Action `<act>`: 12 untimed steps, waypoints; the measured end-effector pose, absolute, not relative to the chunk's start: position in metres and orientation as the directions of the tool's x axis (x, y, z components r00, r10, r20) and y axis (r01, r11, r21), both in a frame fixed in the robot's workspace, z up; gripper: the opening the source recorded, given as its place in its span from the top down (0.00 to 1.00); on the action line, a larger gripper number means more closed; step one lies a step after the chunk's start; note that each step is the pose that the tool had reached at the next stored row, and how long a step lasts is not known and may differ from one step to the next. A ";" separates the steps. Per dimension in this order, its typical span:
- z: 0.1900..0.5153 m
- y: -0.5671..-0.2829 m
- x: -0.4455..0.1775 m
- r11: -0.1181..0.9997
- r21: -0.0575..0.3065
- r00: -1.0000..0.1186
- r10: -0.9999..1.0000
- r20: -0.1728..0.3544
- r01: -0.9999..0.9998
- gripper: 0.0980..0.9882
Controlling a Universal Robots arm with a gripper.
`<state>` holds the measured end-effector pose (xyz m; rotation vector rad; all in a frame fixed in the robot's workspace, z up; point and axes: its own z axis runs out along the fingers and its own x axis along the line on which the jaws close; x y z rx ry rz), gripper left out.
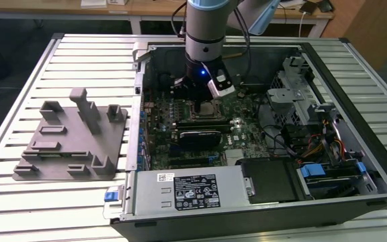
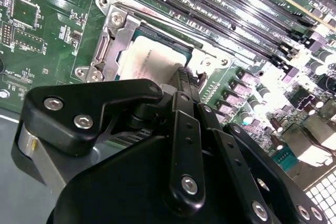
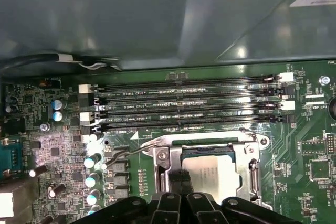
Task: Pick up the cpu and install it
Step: 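Close the cpu cover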
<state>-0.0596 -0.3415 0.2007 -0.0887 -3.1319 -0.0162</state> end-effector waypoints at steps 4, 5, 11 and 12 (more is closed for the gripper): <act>0.205 -0.342 -0.060 0.998 0.010 -0.998 0.056 0.009 0.057 0.99; 0.206 -0.342 -0.059 0.998 0.010 -0.998 0.056 0.008 0.056 0.99; 0.215 -0.342 -0.060 0.998 0.011 -0.998 0.056 0.007 0.057 0.99; 0.215 -0.341 -0.059 0.998 0.011 -0.998 0.056 0.006 0.056 0.99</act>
